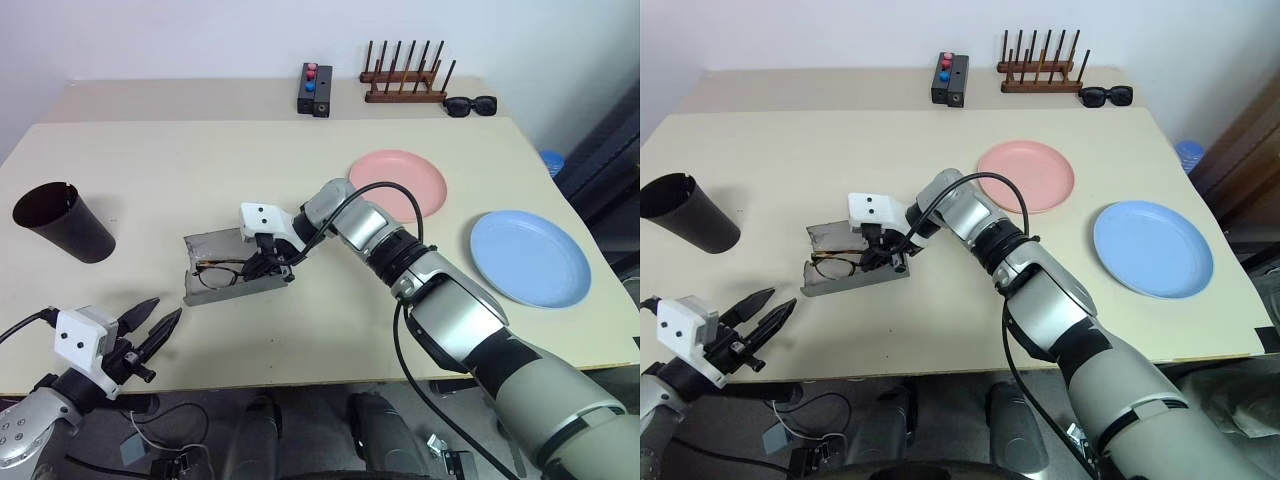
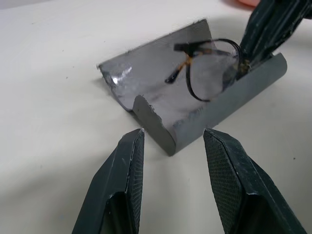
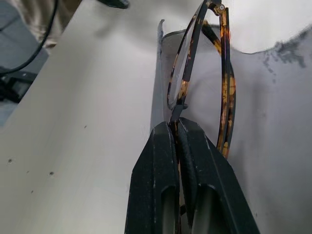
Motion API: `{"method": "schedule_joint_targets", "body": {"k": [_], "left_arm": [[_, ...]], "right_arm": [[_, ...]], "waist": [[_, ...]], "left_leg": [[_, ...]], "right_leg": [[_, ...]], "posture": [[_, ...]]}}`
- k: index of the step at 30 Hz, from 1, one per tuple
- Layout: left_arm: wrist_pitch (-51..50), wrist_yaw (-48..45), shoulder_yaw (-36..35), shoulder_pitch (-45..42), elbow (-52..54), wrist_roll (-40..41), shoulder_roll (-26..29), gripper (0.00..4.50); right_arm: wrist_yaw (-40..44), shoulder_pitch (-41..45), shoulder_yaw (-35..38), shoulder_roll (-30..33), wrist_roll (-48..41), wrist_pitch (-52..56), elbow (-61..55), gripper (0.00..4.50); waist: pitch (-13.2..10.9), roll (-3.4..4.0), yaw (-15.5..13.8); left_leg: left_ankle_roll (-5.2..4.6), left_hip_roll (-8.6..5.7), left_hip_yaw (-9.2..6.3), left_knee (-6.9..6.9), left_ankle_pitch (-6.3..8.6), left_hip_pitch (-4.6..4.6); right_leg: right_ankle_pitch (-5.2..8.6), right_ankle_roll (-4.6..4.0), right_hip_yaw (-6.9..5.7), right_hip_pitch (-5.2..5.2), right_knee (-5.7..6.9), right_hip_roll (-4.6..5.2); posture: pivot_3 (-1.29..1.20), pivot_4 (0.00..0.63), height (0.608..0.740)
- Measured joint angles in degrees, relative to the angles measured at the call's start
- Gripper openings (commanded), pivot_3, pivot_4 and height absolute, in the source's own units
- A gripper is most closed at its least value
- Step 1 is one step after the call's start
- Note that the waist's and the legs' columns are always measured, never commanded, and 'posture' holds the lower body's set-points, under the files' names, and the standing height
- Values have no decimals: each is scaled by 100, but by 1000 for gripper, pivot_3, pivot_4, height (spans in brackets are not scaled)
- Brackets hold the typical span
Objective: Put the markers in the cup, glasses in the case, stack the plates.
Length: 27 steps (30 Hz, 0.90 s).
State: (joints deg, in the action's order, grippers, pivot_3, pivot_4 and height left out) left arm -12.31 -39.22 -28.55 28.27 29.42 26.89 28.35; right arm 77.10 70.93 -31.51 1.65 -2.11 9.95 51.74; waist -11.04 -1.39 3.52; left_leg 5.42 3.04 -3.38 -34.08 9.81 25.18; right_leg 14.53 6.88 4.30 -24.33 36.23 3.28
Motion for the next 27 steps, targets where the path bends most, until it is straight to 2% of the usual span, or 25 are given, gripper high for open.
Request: {"method": "schedule_joint_targets", "body": {"k": [1, 4, 5, 10, 13, 15, 18, 22, 27], "left_arm": [[-7, 4, 5, -27, 0, -1, 25, 1940], [-57, 43, 12, -153, 0, -2, 93, 1940], [-84, 53, 12, -178, -1, -2, 107, 1940], [-372, 186, 18, -493, -3, 114, 205, 1940], [-923, 475, 19, -1125, -32, 510, 284, 1044], [-1268, 662, 9, -1586, -115, 708, 450, 87], [-1782, 934, 158, -2371, -411, 789, 753, 29], [-2419, 1447, 707, -4016, -1445, 363, 1119, 29], [-3617, 1811, 1492, -5870, -2746, 155, 1068, 29]], "right_arm": [[5, 3, 39, -16, 34, -32, 48, 912], [-46, 7, 255, -60, 99, -88, 209, 2540], [-77, 15, 329, -59, 100, -96, 218, 2909], [-270, 184, 845, -22, 75, -166, 180, 2909], [-316, 47, 1038, 182, 56, -145, -453, 2941], [-302, -284, 1102, 390, 17, -47, -1183, 2941], [-299, -1159, 1126, 798, -75, 400, -2459, 2941], [-474, -2547, 1114, 1321, -326, 1403, -4406, 2941], [-1007, -3210, 1389, 1781, -689, 2534, -6154, 2941]], "waist": [[0, 0, 9], [-1, 1, 42], [-1, 2, 46], [-2, 4, 54], [-1, 1, -1], [3, -5, -21], [2, -3, -71], [0, -1, -131], [1, -4, -100]], "left_leg": [[0, 0, 0, 0, 0, 0], [0, 0, 0, 2, 0, 0], [0, 0, 0, 3, 0, 0], [0, 0, -1, 8, 0, 0], [1, -1, -7, 2, -3, 5], [2, -1, -8, -3, -3, 5], [1, -2, -11, -6, -4, 4], [9, -3, -22, -16, -10, 4], [12, -4, -29, -17, -12, -8]], "right_leg": [[0, 0, 0, 0, 0, 0], [0, 0, 0, 0, 0, 0], [0, 0, 0, -1, 0, 0], [0, 2, 0, -4, 3, -2], [0, 4, -2, -2, 8, -2], [-1, 8, -2, 3, 9, -2], [-10, 27, -3, 3, 16, -2], [-8, 35, -11, 0, 44, -5], [1, 48, -10, -3, 86, -9]], "posture": [[0, 150, 740], [0, 150, 740], [0, 150, 740], [0, 150, 740], [0, 150, 740], [0, 150, 740], [0, 150, 740], [0, 150, 740], [0, 150, 740]]}}
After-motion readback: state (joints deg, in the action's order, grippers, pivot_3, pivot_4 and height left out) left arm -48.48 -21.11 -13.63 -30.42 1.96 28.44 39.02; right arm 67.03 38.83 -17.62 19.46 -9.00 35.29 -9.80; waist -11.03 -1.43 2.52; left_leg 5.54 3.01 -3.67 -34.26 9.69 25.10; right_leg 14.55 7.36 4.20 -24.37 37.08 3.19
